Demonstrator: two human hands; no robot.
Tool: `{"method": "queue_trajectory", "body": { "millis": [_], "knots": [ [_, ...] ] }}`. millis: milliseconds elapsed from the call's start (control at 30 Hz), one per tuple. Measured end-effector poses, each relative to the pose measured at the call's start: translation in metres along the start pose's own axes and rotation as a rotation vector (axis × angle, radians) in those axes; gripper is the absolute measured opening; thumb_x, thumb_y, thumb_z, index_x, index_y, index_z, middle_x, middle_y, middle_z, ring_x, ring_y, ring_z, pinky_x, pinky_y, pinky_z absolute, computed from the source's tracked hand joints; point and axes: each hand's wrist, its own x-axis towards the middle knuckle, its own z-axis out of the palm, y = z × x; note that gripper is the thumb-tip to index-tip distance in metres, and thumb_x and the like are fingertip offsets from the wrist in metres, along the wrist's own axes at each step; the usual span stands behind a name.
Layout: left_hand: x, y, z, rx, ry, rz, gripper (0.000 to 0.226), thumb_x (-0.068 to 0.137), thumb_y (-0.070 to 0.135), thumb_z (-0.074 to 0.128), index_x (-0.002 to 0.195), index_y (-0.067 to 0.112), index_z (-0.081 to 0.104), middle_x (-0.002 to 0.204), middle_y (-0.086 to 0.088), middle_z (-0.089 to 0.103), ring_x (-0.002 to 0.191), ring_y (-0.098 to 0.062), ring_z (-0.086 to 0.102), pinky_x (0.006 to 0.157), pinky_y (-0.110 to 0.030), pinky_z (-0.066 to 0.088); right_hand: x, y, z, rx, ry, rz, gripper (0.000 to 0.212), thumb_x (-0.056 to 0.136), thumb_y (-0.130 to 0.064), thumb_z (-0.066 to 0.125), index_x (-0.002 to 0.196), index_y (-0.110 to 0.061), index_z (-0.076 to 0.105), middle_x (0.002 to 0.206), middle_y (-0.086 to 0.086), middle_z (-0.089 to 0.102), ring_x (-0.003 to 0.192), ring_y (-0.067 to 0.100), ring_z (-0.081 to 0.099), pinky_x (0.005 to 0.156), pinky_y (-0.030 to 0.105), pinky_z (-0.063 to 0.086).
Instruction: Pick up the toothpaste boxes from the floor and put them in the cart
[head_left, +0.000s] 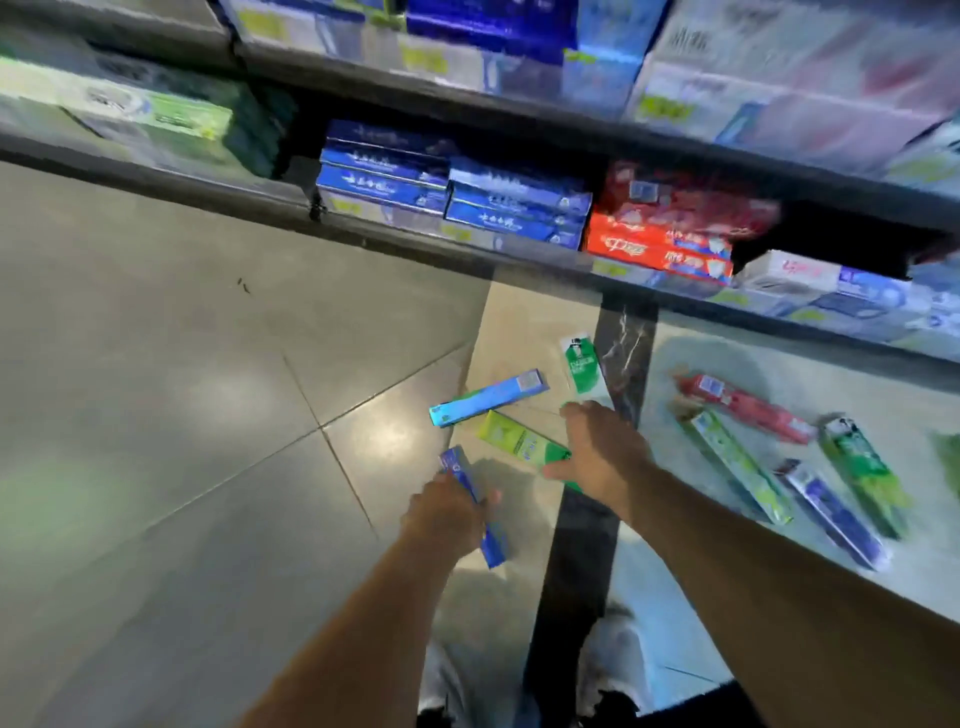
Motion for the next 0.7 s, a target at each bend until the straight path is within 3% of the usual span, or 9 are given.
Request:
{"method": "queue_trajectory", "body": {
  "millis": [133,233,333,400,533,700],
  "knots": [
    [0.074,-0.017,0.049,-0.033,-0.011,-0.041,0.048,0.093,0.050,0.046,0.116,0.012,0.064,0.116,-0.008,0.066,0.106,-0.025,0.062,0.079,-0.027,0.044,0.061,0.012,0.074,-0.071,0.019,-0.002,0.071,0.075,-0.053,0.076,0.125,-0.012,0.046,0.122,0.010,0.053,0.116,0.027,0.052,0.087,0.037,0.047],
    [0.109,-0.023,0.069,-0.161,0.026,-0.091,0.042,0.090,0.045,0.051,0.114,0.011,0.061,0.104,-0.006,0.066,0.088,-0.023,0.063,0.069,-0.027,0.040,0.093,0.011,0.106,-0.181,0.028,-0.026,0.067,0.076,-0.055,0.074,0.121,-0.013,0.046,0.121,0.008,0.053,0.114,0.027,0.053,0.083,0.038,0.050],
    [0.128,-0.021,0.079,-0.411,0.059,-0.207,0.036,0.088,0.034,0.059,0.110,0.011,0.043,0.092,-0.001,0.053,0.093,-0.027,0.065,0.072,-0.031,0.049,0.107,0.009,0.127,-0.323,0.059,-0.040,0.058,0.085,-0.048,0.068,0.123,-0.012,0.043,0.123,0.007,0.049,0.115,0.027,0.053,0.080,0.036,0.052],
    [0.133,-0.019,0.080,-0.539,0.069,-0.228,0.033,0.088,0.026,0.061,0.110,0.011,0.041,0.092,-0.003,0.055,0.092,-0.029,0.065,0.079,-0.040,0.057,0.111,0.009,0.131,-0.344,0.095,-0.054,0.047,0.090,-0.039,0.062,0.123,-0.012,0.042,0.123,0.005,0.050,0.113,0.026,0.055,0.079,0.036,0.052],
    [0.106,-0.013,0.049,-0.514,0.098,-0.193,0.037,0.083,0.021,0.066,0.113,0.007,0.049,0.105,-0.009,0.063,0.095,-0.032,0.067,0.082,-0.045,0.059,0.075,0.001,0.101,-0.137,0.059,0.020,0.049,0.087,-0.043,0.066,0.119,-0.012,0.046,0.117,0.006,0.056,0.106,0.026,0.061,0.073,0.033,0.046],
    [-0.015,0.005,-0.055,-0.474,0.163,-0.070,0.035,0.078,0.024,0.063,0.108,0.008,0.055,0.102,-0.011,0.067,0.085,-0.033,0.070,0.072,-0.042,0.061,-0.040,-0.021,0.002,0.091,0.104,0.107,0.052,0.083,-0.045,0.070,0.118,-0.013,0.050,0.114,0.007,0.060,0.104,0.028,0.062,0.072,0.031,0.042]
  ]
}}
